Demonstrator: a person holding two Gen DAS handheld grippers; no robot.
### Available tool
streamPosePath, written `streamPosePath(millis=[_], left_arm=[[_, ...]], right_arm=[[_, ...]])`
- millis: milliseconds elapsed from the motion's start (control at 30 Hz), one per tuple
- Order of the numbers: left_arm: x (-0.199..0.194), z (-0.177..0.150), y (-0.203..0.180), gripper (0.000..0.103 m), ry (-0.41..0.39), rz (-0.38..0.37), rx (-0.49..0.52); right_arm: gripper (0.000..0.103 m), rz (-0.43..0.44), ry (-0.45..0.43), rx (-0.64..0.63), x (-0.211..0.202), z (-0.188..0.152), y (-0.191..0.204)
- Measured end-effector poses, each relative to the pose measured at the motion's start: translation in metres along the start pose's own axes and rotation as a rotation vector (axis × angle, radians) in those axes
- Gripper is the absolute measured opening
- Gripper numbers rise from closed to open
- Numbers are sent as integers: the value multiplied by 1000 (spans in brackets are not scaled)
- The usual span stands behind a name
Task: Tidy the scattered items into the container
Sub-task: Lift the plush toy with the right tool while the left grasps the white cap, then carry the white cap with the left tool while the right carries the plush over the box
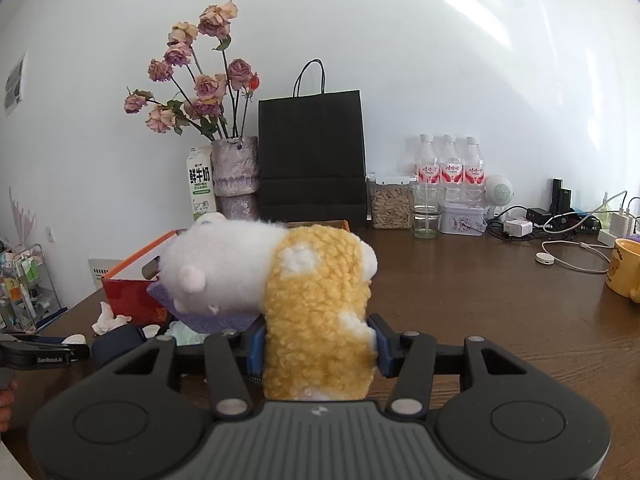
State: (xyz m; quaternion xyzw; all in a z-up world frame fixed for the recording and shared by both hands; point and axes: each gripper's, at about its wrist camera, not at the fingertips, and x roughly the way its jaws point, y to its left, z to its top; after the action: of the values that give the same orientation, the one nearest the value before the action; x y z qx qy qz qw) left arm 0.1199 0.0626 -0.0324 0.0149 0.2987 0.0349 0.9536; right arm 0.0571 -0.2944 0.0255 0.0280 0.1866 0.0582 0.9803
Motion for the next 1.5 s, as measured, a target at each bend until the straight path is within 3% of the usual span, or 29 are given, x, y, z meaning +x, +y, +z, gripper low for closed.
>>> streamPosePath(millis=[367, 767, 1300, 1500], left_arm=[[-32, 17, 4, 41, -99, 28, -33], [-44, 61, -24, 41, -211, -43, -27], [3, 129, -58, 41, -246, -80, -105], [44, 153, -69, 41, -249, -28, -152]], right_arm=[[50, 3, -30, -6, -9, 5, 2], [50, 55, -103, -31, 5, 40, 20], [50, 139, -70, -49, 102, 77, 70], [50, 126, 2, -27, 166, 86, 84]])
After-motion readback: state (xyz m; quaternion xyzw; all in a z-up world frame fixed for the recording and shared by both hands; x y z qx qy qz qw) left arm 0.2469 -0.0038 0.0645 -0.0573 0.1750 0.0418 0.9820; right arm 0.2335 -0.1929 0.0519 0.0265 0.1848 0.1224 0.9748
